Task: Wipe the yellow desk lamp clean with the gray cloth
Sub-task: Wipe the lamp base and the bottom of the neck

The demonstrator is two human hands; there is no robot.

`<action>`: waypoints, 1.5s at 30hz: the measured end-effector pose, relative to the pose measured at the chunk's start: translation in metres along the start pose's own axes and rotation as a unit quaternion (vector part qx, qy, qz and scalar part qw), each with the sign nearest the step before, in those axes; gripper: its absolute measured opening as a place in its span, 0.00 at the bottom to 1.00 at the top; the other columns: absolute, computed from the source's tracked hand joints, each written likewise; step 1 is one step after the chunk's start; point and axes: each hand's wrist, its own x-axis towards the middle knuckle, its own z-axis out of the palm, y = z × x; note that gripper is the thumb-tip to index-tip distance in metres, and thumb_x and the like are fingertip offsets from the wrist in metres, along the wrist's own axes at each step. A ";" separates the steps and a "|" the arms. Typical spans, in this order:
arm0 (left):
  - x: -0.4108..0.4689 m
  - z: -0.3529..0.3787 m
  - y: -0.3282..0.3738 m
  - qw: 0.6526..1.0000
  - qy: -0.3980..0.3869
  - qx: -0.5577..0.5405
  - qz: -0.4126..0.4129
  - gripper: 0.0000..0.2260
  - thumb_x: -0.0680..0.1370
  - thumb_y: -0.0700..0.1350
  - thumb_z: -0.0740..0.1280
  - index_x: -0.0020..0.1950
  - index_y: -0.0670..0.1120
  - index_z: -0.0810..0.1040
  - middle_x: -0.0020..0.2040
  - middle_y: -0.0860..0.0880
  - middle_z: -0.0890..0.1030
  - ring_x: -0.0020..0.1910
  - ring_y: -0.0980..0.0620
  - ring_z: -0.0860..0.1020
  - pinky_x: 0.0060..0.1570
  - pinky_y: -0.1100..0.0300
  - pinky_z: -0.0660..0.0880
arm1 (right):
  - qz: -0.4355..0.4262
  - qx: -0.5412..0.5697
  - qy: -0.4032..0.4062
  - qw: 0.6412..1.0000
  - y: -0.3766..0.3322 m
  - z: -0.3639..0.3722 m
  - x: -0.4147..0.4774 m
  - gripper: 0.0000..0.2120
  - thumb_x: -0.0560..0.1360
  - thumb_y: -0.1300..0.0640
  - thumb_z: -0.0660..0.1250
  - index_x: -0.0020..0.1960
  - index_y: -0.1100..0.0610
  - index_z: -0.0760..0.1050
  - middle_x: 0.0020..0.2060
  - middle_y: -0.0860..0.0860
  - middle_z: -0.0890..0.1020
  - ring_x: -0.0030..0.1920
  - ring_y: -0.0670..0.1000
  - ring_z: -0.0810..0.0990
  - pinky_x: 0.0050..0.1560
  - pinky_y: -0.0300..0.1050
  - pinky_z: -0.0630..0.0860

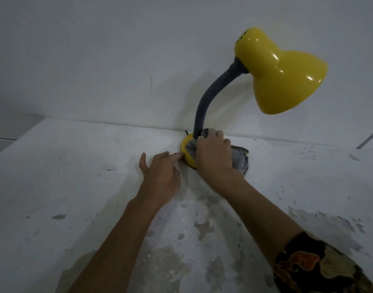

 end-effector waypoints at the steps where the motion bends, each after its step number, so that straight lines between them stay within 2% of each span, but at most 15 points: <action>1: 0.001 -0.002 0.000 1.000 -0.008 0.008 -0.001 0.21 0.79 0.38 0.58 0.68 0.58 0.72 0.63 0.55 0.78 0.74 0.54 0.62 0.72 0.43 0.34 | -0.001 -0.022 0.002 1.000 -0.011 0.001 0.002 0.14 0.81 0.55 0.57 0.64 0.59 0.73 0.60 0.59 0.71 0.61 0.60 0.68 0.58 0.55 0.68; 4: 0.002 -0.006 0.000 0.999 -0.020 0.020 -0.016 0.15 0.78 0.40 0.61 0.56 0.59 0.78 0.58 0.56 0.81 0.74 0.53 0.63 0.72 0.42 0.35 | 0.003 -0.064 -0.017 0.998 -0.029 -0.001 0.003 0.14 0.80 0.58 0.59 0.64 0.60 0.73 0.62 0.60 0.69 0.61 0.60 0.66 0.58 0.54 0.66; 6: 0.005 -0.007 -0.002 0.999 -0.013 0.025 -0.026 0.11 0.78 0.43 0.63 0.44 0.60 0.75 0.53 0.57 0.81 0.71 0.52 0.67 0.72 0.41 0.36 | -0.015 -0.073 -0.025 0.997 -0.037 -0.003 0.001 0.13 0.79 0.57 0.60 0.62 0.58 0.75 0.62 0.61 0.68 0.61 0.60 0.66 0.58 0.54 0.66; 8: 0.006 -0.008 -0.005 0.998 -0.011 0.035 -0.045 0.10 0.78 0.44 0.63 0.41 0.58 0.73 0.48 0.56 0.79 0.69 0.52 0.69 0.73 0.40 0.37 | -0.044 -0.071 -0.017 0.996 -0.043 -0.002 0.000 0.13 0.78 0.55 0.61 0.60 0.57 0.76 0.62 0.60 0.68 0.61 0.60 0.66 0.58 0.54 0.66; 10: 0.007 -0.013 -0.009 0.998 0.010 0.029 -0.055 0.12 0.79 0.42 0.60 0.43 0.58 0.77 0.47 0.56 0.77 0.67 0.52 0.71 0.73 0.40 0.38 | -0.064 -0.062 -0.007 0.996 -0.047 0.000 0.008 0.13 0.79 0.54 0.61 0.59 0.58 0.77 0.62 0.59 0.69 0.61 0.60 0.66 0.60 0.54 0.67; 14: 0.006 -0.023 -0.021 0.996 0.060 0.004 -0.061 0.17 0.80 0.38 0.59 0.55 0.57 0.81 0.60 0.55 0.81 0.67 0.53 0.73 0.73 0.40 0.38 | -0.109 -0.102 0.011 0.989 -0.047 0.003 0.025 0.12 0.78 0.54 0.62 0.58 0.56 0.78 0.59 0.57 0.72 0.59 0.59 0.68 0.59 0.54 0.67; 20: 0.009 -0.028 -0.028 0.993 0.077 -0.037 -0.086 0.16 0.79 0.38 0.60 0.55 0.56 0.82 0.60 0.55 0.81 0.65 0.53 0.74 0.74 0.43 0.39 | -0.080 -0.058 0.011 0.995 -0.019 0.004 0.007 0.12 0.80 0.57 0.60 0.62 0.57 0.73 0.60 0.59 0.70 0.60 0.59 0.69 0.56 0.52 0.70; 24: 0.006 -0.022 -0.019 0.994 0.063 -0.039 -0.077 0.16 0.79 0.38 0.60 0.54 0.57 0.82 0.59 0.58 0.82 0.65 0.56 0.75 0.75 0.43 0.39 | -0.050 -0.013 -0.024 0.998 0.007 -0.002 -0.005 0.15 0.77 0.58 0.63 0.64 0.54 0.71 0.62 0.58 0.70 0.62 0.59 0.67 0.59 0.55 0.70; 29: 0.005 -0.020 -0.011 0.996 0.056 -0.035 -0.063 0.16 0.80 0.39 0.60 0.55 0.57 0.82 0.60 0.58 0.81 0.66 0.57 0.73 0.74 0.43 0.37 | 0.008 0.086 -0.067 0.994 0.045 -0.006 -0.002 0.16 0.76 0.62 0.58 0.61 0.50 0.73 0.55 0.56 0.73 0.57 0.58 0.73 0.56 0.53 0.74; 31: 0.006 -0.019 -0.011 0.996 0.048 -0.028 -0.066 0.16 0.80 0.39 0.60 0.56 0.57 0.82 0.61 0.57 0.81 0.67 0.56 0.72 0.74 0.43 0.37 | 0.017 0.143 -0.044 0.989 0.052 -0.004 0.000 0.14 0.75 0.62 0.58 0.55 0.49 0.75 0.51 0.54 0.76 0.53 0.56 0.76 0.52 0.51 0.75; 33: 0.006 -0.017 -0.012 0.996 0.049 -0.027 -0.065 0.16 0.80 0.39 0.59 0.55 0.57 0.82 0.60 0.57 0.81 0.67 0.56 0.72 0.74 0.43 0.37 | -0.004 0.167 -0.010 0.986 0.047 -0.005 0.000 0.16 0.75 0.61 0.58 0.58 0.49 0.76 0.51 0.53 0.77 0.51 0.55 0.77 0.50 0.48 0.74; 36: 0.005 -0.019 -0.014 0.996 0.057 -0.028 -0.064 0.17 0.79 0.38 0.59 0.54 0.58 0.82 0.59 0.58 0.81 0.65 0.57 0.74 0.74 0.43 0.37 | -0.096 0.131 0.049 0.985 0.022 -0.008 0.002 0.15 0.76 0.60 0.59 0.60 0.51 0.77 0.52 0.55 0.77 0.51 0.57 0.76 0.48 0.50 0.75; 38: 0.006 -0.020 -0.015 0.996 0.057 -0.025 -0.069 0.17 0.80 0.39 0.59 0.54 0.58 0.82 0.59 0.58 0.82 0.64 0.57 0.75 0.74 0.43 0.37 | -0.135 0.044 0.038 0.989 0.003 -0.011 0.009 0.14 0.78 0.58 0.58 0.61 0.52 0.76 0.55 0.56 0.76 0.54 0.58 0.74 0.49 0.51 0.73; 41: 0.006 -0.021 -0.017 0.995 0.055 -0.021 -0.077 0.16 0.80 0.39 0.60 0.55 0.57 0.82 0.60 0.57 0.82 0.65 0.55 0.75 0.74 0.43 0.38 | -0.122 -0.061 -0.001 0.991 -0.013 -0.014 0.015 0.14 0.80 0.57 0.55 0.62 0.54 0.74 0.58 0.59 0.73 0.55 0.60 0.75 0.50 0.51 0.72; 45: 0.008 -0.023 -0.022 0.995 0.054 -0.025 -0.084 0.15 0.80 0.40 0.60 0.55 0.57 0.82 0.60 0.57 0.81 0.65 0.55 0.75 0.74 0.43 0.39 | -0.081 -0.048 -0.016 0.995 -0.003 0.000 0.010 0.15 0.80 0.59 0.56 0.66 0.56 0.69 0.58 0.59 0.74 0.54 0.59 0.77 0.43 0.49 0.68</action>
